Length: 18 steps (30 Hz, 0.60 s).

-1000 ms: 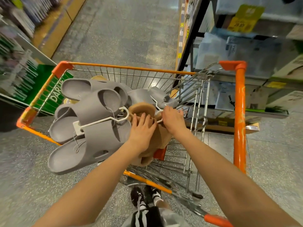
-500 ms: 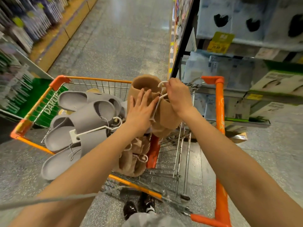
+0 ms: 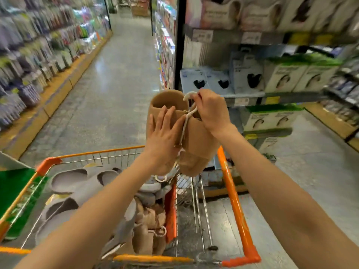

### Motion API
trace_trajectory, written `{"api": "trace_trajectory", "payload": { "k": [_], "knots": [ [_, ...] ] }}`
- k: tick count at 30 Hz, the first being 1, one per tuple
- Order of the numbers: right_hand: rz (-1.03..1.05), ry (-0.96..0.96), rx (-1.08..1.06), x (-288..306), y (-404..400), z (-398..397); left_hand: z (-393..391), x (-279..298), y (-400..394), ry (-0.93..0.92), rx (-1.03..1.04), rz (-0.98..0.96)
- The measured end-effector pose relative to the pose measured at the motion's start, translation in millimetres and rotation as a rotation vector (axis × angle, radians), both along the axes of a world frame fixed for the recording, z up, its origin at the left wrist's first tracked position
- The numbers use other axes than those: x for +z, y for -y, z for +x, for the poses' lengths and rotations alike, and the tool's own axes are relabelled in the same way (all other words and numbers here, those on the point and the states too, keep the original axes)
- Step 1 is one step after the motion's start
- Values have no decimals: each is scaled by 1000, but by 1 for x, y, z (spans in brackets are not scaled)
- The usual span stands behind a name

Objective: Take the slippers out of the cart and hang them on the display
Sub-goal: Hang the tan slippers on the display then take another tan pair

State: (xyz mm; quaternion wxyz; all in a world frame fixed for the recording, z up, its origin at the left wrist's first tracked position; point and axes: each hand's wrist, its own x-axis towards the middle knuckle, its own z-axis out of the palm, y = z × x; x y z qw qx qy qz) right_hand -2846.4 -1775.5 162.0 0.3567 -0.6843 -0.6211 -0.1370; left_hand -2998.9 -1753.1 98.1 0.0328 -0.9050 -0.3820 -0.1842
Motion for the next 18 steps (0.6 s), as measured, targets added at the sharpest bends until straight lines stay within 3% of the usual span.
{"api": "trace_trajectory", "payload": {
  "k": [4, 10, 18],
  "knots": [
    [103, 75, -198, 35, 53, 13, 22, 20, 21, 151, -221, 156],
    [82, 125, -521, 60, 166, 37, 71, 37, 92, 217, -514, 180],
    [57, 72, -1085, 65, 382, 65, 168, 39, 263, 328, -1084, 151]
  ]
}}
